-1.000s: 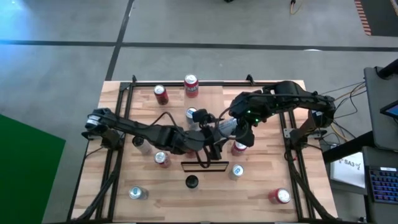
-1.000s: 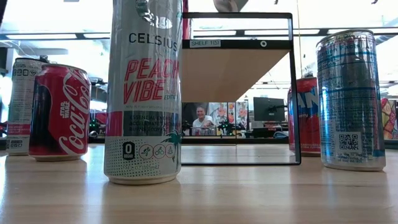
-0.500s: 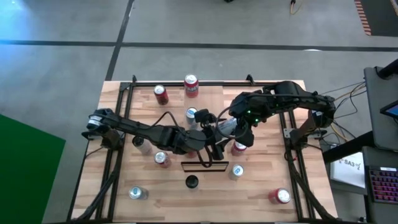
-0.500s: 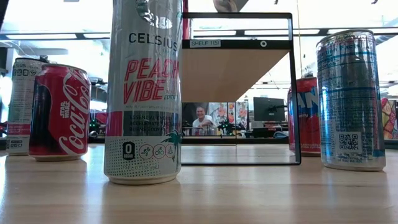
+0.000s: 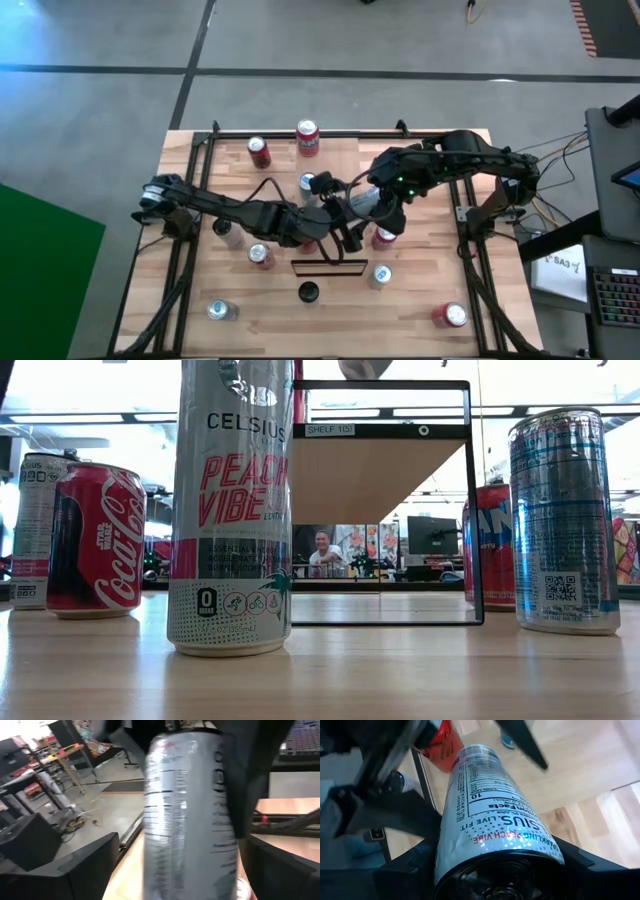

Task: Place canned beverage on shelf
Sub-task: Put the white and pink soda can on the top right shelf

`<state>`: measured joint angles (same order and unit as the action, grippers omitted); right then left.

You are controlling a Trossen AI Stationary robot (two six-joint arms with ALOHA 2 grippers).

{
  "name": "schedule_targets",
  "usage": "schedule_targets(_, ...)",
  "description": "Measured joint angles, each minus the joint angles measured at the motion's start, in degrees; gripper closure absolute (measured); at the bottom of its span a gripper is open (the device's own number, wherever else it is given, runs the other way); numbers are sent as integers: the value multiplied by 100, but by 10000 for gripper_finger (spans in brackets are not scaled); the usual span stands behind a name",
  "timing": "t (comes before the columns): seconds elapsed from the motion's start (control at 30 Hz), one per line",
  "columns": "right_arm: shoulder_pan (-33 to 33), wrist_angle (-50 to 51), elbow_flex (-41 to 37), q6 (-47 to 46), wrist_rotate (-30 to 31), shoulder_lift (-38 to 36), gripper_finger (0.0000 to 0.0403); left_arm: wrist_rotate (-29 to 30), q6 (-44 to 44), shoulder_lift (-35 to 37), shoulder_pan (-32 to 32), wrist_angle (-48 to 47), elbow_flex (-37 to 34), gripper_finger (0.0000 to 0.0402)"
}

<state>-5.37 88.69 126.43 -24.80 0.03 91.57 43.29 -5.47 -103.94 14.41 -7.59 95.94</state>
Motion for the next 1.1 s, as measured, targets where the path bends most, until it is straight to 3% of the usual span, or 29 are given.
schedule_targets(0.13, 0, -134, 0, -82, 0, 0, 158, -362, 6, 0, -2, 73, -2, 20)
schedule_targets(0.53, 0, -152, -2, -227, -26, 4, 158, -375, 5, -153, -124, 123, -9, 23)
schedule_targets(0.7, 0, -154, -2, -220, -34, 4, 158, -349, -73, -142, -117, 117, -4, 59)
schedule_targets(1.03, 2, -123, -2, -175, -51, 4, 158, -325, -91, -146, -126, 110, -2, 173)
schedule_targets(1.1, 2, -123, -2, -174, -51, 4, 158, -324, -103, -146, -126, 108, -2, 174)
